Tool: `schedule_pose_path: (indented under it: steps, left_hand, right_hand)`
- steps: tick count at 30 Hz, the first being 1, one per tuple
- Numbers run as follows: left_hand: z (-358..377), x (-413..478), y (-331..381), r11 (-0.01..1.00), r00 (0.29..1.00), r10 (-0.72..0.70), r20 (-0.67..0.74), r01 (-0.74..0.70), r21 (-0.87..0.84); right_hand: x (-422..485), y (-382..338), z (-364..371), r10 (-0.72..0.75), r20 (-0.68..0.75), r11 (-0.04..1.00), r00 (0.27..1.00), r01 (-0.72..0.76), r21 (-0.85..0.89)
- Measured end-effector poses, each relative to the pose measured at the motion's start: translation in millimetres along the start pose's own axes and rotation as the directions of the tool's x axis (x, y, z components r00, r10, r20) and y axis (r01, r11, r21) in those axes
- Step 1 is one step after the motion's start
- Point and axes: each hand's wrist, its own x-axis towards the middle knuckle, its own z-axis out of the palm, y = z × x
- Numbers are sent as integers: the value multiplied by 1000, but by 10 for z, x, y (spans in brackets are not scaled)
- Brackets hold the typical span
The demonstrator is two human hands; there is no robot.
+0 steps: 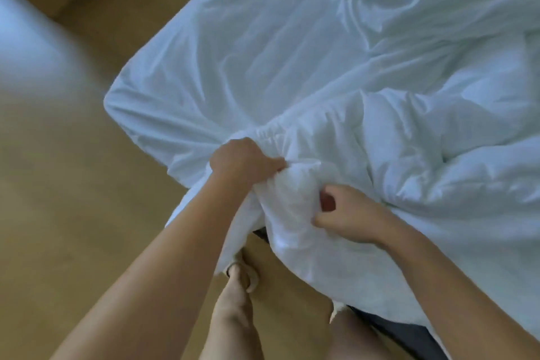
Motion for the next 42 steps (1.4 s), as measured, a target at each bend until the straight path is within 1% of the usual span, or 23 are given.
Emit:
schedule_pose_path:
  steps: [1,2,3,4,6,7,9,10,11,12,14,15,16,18,20,22,26,29,32,34,37,40,42]
  left_hand:
    - [-88,88,-7,980,985,127,-115,-107,166]
    - [-160,149,-25,949,954,231,-193,-178,258]
    - [-209,196,-31,920,914,330,-235,-255,299]
    - [-247,285,-25,885,873,423,-243,-342,315]
    - [-209,376,-40,874,849,482,-215,-449,188]
    - [-206,468,-23,883,861,465,-206,-467,40]
    - [-175,728,60,879,923,343,-173,-380,-287]
    - [-164,867,132,880,954,283,-98,-299,-368]
    - [-143,995,207,909,968,252,23,-228,-349]
    - [-109,1096,269,940,956,246,162,-194,-282]
    - [-41,1224,363,970,879,239,413,-193,-152]
    - [-21,1254,399,972,831,233,505,-189,-137]
    - [-14,1267,422,971,785,239,571,-175,-166]
    - [-47,1270,454,954,730,278,624,-132,-270]
    - [-157,1254,477,914,733,349,584,-127,-386]
    - [-452,1289,483,868,751,413,516,-152,-473]
    - [-1615,1825,313,788,772,548,321,-348,-508]
    - [-2679,2473,108,761,807,572,144,-457,-460]
    - [-3501,3104,-156,742,825,564,35,-488,-460]
    - [-3815,3441,-371,747,851,524,41,-435,-502]
    - [-3860,3728,-645,779,866,479,145,-342,-526]
    - [-3589,3745,-652,802,820,493,292,-298,-518]
    - [-3363,3665,-564,821,763,521,382,-325,-470]
  right_hand:
    - [54,-96,-120,-2,-174,994,985,21,105]
    - [146,-190,-226,6,-367,979,930,69,191]
    - [255,-282,-321,22,-518,965,855,116,234]
    - [410,-383,-397,39,-603,955,797,147,256]
    - [734,-483,-418,42,-600,964,799,126,235]
    - [928,-490,-411,86,-557,964,826,71,255]
    - [1246,-446,-371,190,-465,964,865,-74,255]
    - [1363,-388,-349,252,-434,960,865,-166,226]
    - [1449,-326,-334,316,-421,946,851,-250,204]
    - [1521,-271,-314,371,-419,928,828,-309,210]
    - [1654,-241,-295,485,-423,874,766,-398,280]
    - [1711,-266,-280,538,-419,843,732,-449,298]
    - [1776,-303,-263,559,-417,829,717,-488,273]
    - [1943,-407,-301,554,-399,830,731,-525,190]
    - [2016,-524,-464,592,-357,806,723,-536,252]
    - [2038,-690,-660,584,-352,802,731,-453,390]
    - [2227,-1648,-954,433,-558,826,708,-64,560]
    - [2677,-2696,-1117,371,-637,769,675,161,618]
    - [3200,-3660,-1234,310,-723,747,618,312,587]
    - [3535,-4125,-1244,285,-735,748,615,338,572]
    - [3897,-4383,-1136,331,-661,751,673,237,617]
    - [3956,-4201,-957,412,-554,700,723,139,701]
    - [3877,-4028,-797,467,-503,638,727,117,761]
